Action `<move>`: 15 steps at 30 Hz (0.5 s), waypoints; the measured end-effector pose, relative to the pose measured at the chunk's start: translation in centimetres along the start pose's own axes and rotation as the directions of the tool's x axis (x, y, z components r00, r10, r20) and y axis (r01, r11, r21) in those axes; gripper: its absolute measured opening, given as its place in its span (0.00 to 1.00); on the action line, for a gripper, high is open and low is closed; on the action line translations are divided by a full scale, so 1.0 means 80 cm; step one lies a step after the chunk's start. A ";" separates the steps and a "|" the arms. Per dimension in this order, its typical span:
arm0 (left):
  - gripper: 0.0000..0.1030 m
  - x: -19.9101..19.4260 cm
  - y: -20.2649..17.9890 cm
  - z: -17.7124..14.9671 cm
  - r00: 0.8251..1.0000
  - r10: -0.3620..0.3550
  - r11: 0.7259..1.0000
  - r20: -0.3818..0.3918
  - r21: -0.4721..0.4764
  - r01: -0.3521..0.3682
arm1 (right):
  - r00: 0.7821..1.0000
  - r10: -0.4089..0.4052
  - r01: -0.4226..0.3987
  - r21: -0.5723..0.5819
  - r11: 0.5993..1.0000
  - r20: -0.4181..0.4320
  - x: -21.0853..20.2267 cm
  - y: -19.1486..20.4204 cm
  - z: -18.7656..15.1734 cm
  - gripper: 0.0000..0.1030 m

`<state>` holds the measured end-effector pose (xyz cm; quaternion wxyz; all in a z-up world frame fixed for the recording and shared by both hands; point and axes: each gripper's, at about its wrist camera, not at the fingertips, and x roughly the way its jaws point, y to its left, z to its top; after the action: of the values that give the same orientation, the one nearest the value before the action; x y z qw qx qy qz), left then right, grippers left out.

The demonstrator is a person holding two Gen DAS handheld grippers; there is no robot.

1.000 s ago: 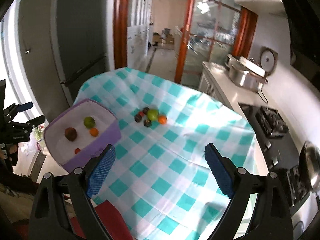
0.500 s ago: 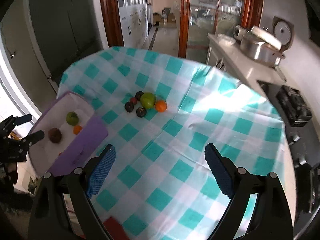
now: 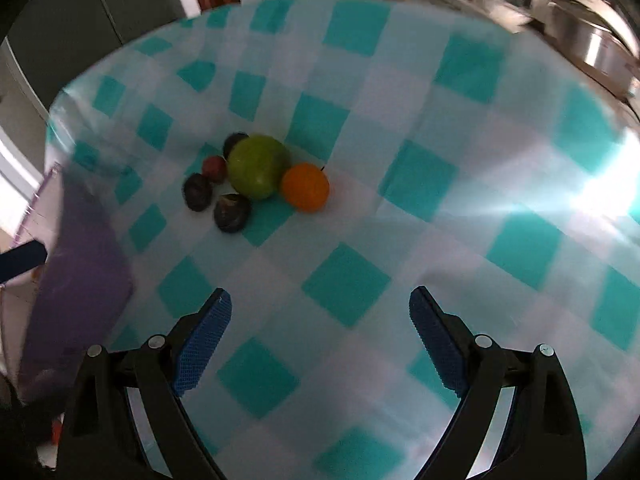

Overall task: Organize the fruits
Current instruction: 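Move both grippers back to the remaining fruit pile, then grasp a dark mushroom with the left gripper while the right gripper grasps an orange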

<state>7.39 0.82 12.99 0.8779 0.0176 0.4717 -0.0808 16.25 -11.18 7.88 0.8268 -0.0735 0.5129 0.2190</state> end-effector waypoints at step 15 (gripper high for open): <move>0.97 0.131 0.035 -0.001 0.983 0.167 0.977 -0.076 -0.122 -0.175 | 1.000 -0.025 0.027 -0.407 0.913 0.010 0.136 0.041 0.085 0.72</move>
<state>13.42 2.28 4.11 0.8649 0.0045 0.5012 0.0262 24.48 -2.76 1.77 0.7975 -0.2501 0.4531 0.3100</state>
